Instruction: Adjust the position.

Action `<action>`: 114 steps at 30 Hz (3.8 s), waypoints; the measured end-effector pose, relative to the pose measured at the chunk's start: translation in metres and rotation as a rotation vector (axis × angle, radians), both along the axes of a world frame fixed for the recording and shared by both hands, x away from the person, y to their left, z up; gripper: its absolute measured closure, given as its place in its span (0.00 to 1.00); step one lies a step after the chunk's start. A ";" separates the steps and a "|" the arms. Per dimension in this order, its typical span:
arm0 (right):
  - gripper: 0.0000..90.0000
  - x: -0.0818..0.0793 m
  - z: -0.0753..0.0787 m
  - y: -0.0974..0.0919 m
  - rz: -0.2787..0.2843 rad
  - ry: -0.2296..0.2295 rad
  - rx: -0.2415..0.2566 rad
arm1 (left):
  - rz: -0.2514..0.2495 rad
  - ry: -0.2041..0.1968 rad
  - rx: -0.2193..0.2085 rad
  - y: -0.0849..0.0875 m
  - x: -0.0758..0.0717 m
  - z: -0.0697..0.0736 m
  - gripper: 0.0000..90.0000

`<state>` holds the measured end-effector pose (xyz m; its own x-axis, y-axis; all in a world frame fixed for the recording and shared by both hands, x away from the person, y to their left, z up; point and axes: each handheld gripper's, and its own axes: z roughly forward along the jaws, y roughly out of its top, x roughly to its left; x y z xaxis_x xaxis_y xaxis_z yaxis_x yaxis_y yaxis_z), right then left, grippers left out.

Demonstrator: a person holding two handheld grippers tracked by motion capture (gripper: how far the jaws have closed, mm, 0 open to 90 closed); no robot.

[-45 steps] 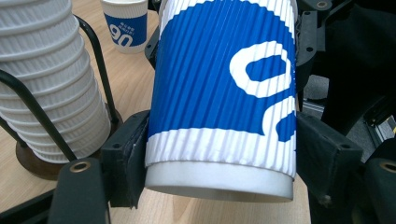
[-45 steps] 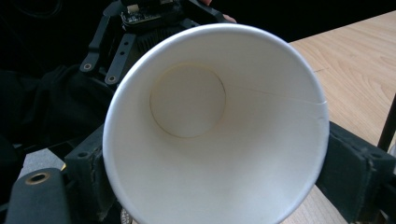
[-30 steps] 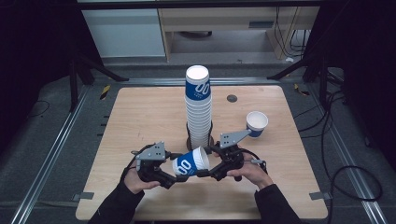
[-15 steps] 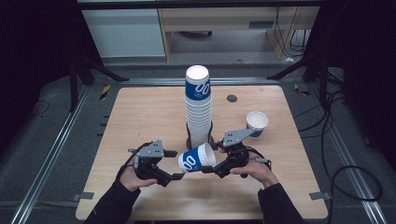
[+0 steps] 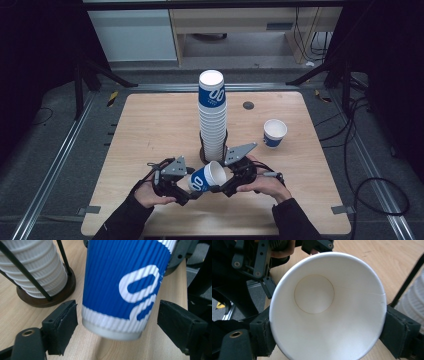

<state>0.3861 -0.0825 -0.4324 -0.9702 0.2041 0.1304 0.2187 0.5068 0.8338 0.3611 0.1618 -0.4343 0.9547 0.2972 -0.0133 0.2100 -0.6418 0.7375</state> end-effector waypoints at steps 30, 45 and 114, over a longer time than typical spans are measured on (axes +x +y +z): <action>0.08 0.004 0.016 -0.017 -0.097 -0.035 0.179 | 0.073 0.007 -0.115 0.014 0.008 0.001 0.30; 0.08 0.004 0.020 -0.020 -0.101 -0.005 0.270 | 0.139 -0.031 -0.245 0.018 0.005 0.011 0.30; 0.21 0.008 0.028 -0.067 -0.402 -0.092 0.171 | 0.378 -0.017 -0.212 0.053 0.022 0.004 0.23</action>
<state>0.3943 -0.1495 -0.4042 -0.8272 0.5506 0.1123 0.2914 0.2493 0.9236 0.3827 0.2150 -0.4299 0.7800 0.6182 -0.0971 0.3879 -0.3559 0.8502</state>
